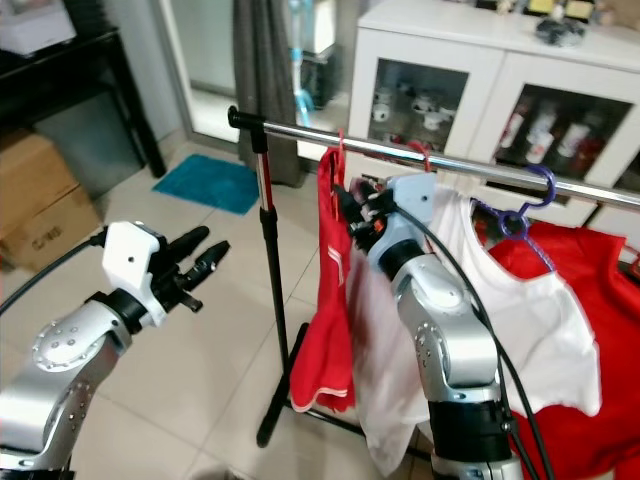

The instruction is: Hang hanger

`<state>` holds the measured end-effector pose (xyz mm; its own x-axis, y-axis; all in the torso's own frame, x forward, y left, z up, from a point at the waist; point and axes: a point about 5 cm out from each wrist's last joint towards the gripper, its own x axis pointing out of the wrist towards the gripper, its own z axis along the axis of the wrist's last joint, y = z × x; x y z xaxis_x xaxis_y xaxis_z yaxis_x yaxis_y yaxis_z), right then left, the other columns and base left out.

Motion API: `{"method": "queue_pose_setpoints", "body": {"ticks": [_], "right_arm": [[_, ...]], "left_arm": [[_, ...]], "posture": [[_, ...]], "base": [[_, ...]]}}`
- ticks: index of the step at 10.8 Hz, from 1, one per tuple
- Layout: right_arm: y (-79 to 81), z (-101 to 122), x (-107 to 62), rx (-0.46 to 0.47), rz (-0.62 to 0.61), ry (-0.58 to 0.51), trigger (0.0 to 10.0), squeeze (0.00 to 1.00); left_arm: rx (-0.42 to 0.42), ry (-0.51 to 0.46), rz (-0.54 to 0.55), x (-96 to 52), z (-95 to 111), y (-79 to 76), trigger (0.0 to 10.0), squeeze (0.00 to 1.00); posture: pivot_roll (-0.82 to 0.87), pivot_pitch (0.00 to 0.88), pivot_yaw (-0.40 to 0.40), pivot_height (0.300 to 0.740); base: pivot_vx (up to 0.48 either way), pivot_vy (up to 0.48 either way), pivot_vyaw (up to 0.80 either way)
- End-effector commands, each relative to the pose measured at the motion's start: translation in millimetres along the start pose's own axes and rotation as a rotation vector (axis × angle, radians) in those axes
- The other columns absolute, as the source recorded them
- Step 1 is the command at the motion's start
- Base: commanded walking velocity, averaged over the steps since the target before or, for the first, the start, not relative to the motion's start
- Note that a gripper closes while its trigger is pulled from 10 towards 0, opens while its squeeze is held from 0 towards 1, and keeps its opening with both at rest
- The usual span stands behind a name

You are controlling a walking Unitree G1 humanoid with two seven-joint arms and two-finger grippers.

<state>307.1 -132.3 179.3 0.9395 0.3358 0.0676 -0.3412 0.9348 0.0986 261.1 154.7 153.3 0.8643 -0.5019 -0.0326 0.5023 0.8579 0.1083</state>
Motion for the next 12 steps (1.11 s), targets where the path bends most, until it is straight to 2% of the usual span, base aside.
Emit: {"method": "queue_pose_setpoints", "body": {"ticks": [1, 3, 4, 5, 7, 8, 10, 11, 12], "right_arm": [[-1.8, 4, 3.2, -0.059, -0.021, -0.002, 10.0, 0.00], [-8.1, 6, 5.3, -0.123, -0.075, 0.014, 10.0, 0.00], [-20.5, 8, 4.6, -0.125, -0.157, 0.033, 10.0, 0.72], [-26.3, 9, 3.4, -0.146, -0.182, 0.058, 10.0, 1.00], [-27.6, 5, 3.0, -0.139, -0.163, 0.117, 10.0, 1.00], [-21.1, -1, 8.4, -0.136, -0.091, 0.160, 10.0, 1.00], [-24.8, -4, 19.4, -0.186, -0.132, 0.191, 10.0, 1.00], [-37.1, -6, 31.8, -0.228, -0.219, 0.222, 10.0, 0.00], [-45.7, -9, 37.8, -0.224, -0.253, 0.255, 10.0, 0.00]], "left_arm": [[0.016, 0.005, 0.009, -1.0, -1, 2.3, 10.0, 0.00], [0.007, 0.002, -0.024, -0.9, 1, 1.4, 10.0, 0.00], [0.046, 0.029, -0.069, -2.3, -2, -0.6, 10.0, 0.00], [0.052, 0.051, -0.106, -4.1, -5, -2.9, 10.0, 0.00], [0.048, 0.080, -0.220, -5.7, -6, -11.5, 10.0, 0.00], [0.049, 0.106, -0.285, -8.9, -9, -16.7, 10.0, 0.00], [0.046, 0.109, -0.302, -10.4, -8, -18.1, 10.0, 0.00], [0.045, 0.108, -0.307, -11.3, -7, -18.1, 10.0, 0.00], [0.041, 0.108, -0.308, -12.3, -6, -17.8, 10.0, 0.00]], "posture": [[0.11, 0.000, 0.015, 0.740], [0.11, 0.000, 0.019, 0.740], [0.10, 0.000, 0.025, 0.740], [0.10, 0.000, 0.028, 0.740], [0.09, 0.000, 0.035, 0.740], [0.09, 0.000, 0.036, 0.740], [0.10, 0.000, 0.031, 0.740], [0.11, 0.000, 0.024, 0.740], [0.12, 0.000, 0.014, 0.740]], "base": [[0.000, -0.409, 0.00], [0.000, 0.000, 0.00], [0.000, 0.000, 0.00], [0.000, 0.000, 0.00], [0.000, 0.000, 0.00], [0.000, 0.000, 0.00], [0.000, 0.000, 0.00], [0.000, 0.000, 0.00], [0.000, 0.000, 0.00]]}}
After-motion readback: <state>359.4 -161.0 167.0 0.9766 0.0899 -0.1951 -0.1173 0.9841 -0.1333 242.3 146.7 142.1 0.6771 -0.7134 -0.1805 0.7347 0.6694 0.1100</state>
